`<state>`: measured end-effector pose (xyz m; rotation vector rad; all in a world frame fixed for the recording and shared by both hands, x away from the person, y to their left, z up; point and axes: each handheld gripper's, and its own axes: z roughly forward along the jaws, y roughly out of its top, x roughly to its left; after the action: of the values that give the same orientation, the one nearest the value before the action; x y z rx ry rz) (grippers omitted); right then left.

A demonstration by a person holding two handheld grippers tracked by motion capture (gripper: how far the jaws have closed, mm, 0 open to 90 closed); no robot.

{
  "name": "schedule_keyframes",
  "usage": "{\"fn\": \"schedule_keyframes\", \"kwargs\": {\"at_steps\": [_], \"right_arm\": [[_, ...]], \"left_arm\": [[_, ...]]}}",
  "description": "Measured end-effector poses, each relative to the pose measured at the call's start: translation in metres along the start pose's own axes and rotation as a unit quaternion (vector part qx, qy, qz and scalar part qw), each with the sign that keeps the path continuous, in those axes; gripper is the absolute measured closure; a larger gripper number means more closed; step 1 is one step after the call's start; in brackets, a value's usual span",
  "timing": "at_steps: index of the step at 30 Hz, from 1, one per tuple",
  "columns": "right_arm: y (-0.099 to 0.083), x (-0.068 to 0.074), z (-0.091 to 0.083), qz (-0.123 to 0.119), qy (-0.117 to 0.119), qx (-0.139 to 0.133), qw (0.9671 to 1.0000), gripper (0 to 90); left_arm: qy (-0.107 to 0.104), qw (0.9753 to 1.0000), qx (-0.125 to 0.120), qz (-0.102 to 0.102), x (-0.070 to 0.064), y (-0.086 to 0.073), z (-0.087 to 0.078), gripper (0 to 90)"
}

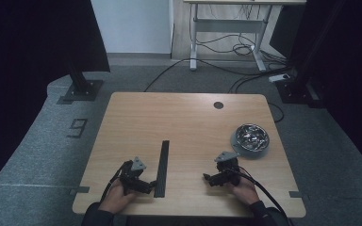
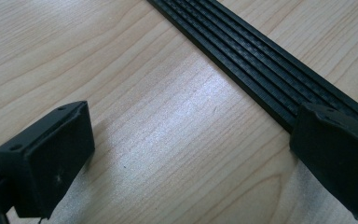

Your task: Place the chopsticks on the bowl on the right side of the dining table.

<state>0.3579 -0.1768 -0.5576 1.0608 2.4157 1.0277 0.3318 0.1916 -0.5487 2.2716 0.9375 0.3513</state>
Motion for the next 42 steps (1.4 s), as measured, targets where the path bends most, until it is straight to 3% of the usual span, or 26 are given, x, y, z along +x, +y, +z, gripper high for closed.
{"fn": "schedule_keyframes", "kwargs": {"at_steps": [29,42], "right_arm": [[0.0001,-0.0002,0.0001,-0.001,0.001,0.0,1.0,0.0],[0.0061,-0.0024,0.0007,-0.004,0.019,0.009,0.9998,0.0]], "left_arm": [[0.0,1.0,0.0,-0.001,0.0001,-0.0011,-0.0009,0.0],[0.0,1.0,0.0,0.0,0.0002,-0.001,-0.001,0.0]]}}
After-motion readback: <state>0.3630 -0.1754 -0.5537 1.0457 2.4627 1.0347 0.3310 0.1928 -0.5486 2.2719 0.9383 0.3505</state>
